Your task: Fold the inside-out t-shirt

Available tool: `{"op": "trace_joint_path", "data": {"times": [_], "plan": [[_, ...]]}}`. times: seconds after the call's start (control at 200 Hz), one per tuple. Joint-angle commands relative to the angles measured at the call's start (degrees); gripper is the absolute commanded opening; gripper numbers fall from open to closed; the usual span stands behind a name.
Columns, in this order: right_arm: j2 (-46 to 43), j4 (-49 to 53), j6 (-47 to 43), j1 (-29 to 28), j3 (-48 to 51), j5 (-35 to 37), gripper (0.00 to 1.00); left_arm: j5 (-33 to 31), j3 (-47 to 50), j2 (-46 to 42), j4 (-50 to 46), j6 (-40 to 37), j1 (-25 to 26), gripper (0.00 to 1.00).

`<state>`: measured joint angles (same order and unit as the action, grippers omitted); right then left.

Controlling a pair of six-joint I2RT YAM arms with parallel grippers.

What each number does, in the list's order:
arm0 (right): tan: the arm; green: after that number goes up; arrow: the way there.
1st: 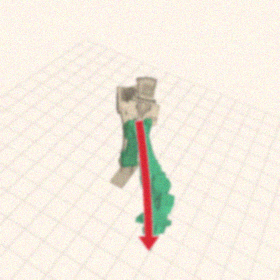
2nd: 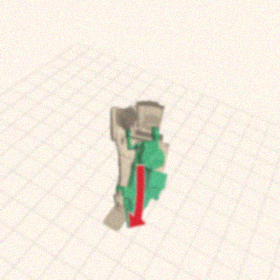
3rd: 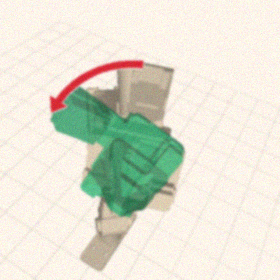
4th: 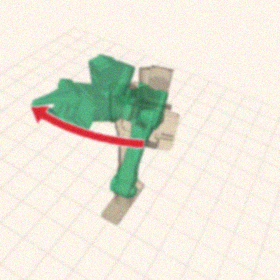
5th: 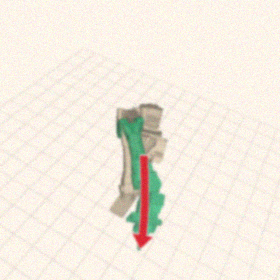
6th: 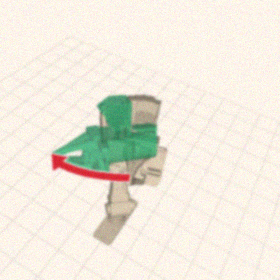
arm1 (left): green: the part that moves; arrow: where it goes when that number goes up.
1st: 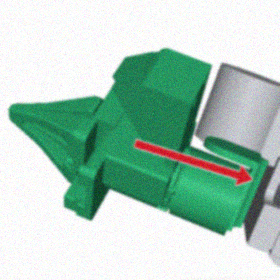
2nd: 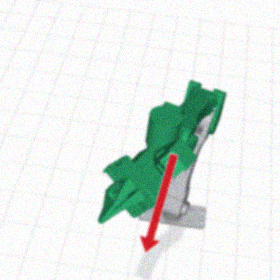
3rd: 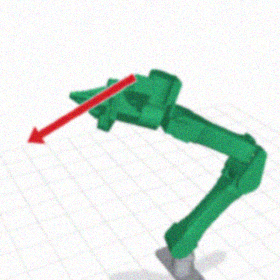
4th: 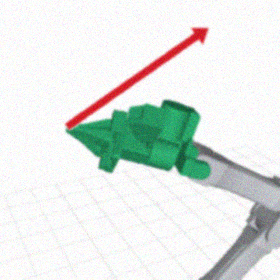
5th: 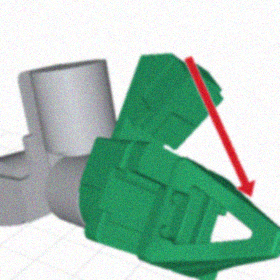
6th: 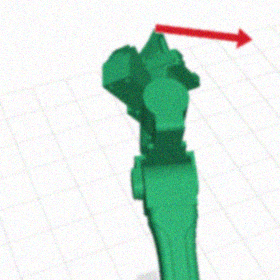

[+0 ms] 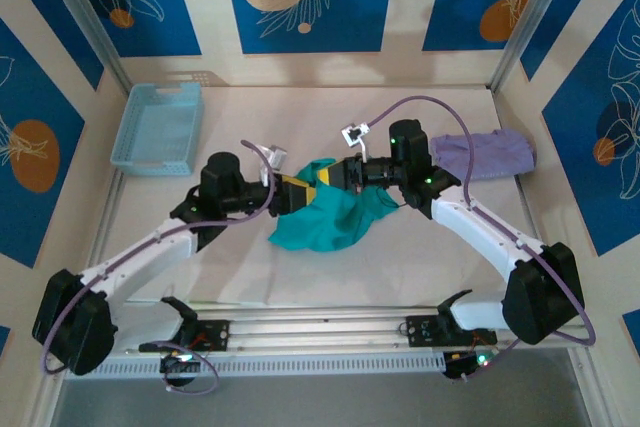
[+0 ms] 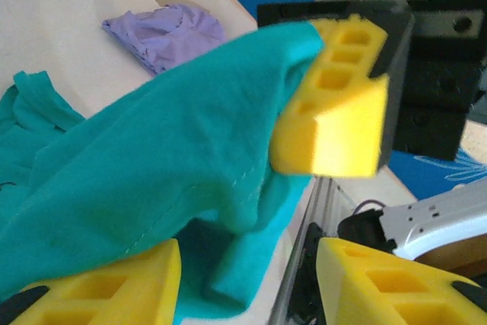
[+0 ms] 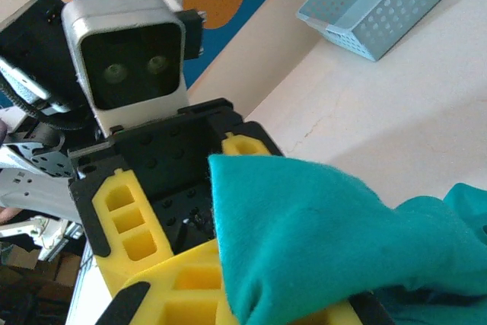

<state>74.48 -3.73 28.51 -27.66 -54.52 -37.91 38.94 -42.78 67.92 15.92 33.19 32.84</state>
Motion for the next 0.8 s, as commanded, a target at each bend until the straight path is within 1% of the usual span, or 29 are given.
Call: {"op": "trace_joint_path", "data": {"times": [0.0, 0.17, 0.255, 0.56, 0.795], "plan": [[-1.3, 1.4, -1.3, 0.5, -0.7, -1.3, 0.00, 1.0, -2.0, 1.5, 9.1, 5.7, -1.4, 0.54], [-2.3, -0.6, -1.1, 0.9, 0.5, -3.1, 0.00, 2.4, -1.9, 5.1, 17.7, 13.6, -4.2, 0.56], [-2.4, -1.5, -0.9, 0.9, 0.6, -4.1, 0.00, 3.2, -2.5, 7.0, 20.3, 16.2, -4.5, 0.54], [-2.2, -2.2, -1.0, 0.9, 0.6, -4.6, 0.00, 6.1, -3.4, 8.5, 23.7, 18.2, -4.3, 0.43], [-2.0, -2.5, -0.8, 0.9, 0.6, -4.1, 0.00, 7.9, -3.0, 9.0, 24.6, 18.8, -3.8, 0.42]]}}
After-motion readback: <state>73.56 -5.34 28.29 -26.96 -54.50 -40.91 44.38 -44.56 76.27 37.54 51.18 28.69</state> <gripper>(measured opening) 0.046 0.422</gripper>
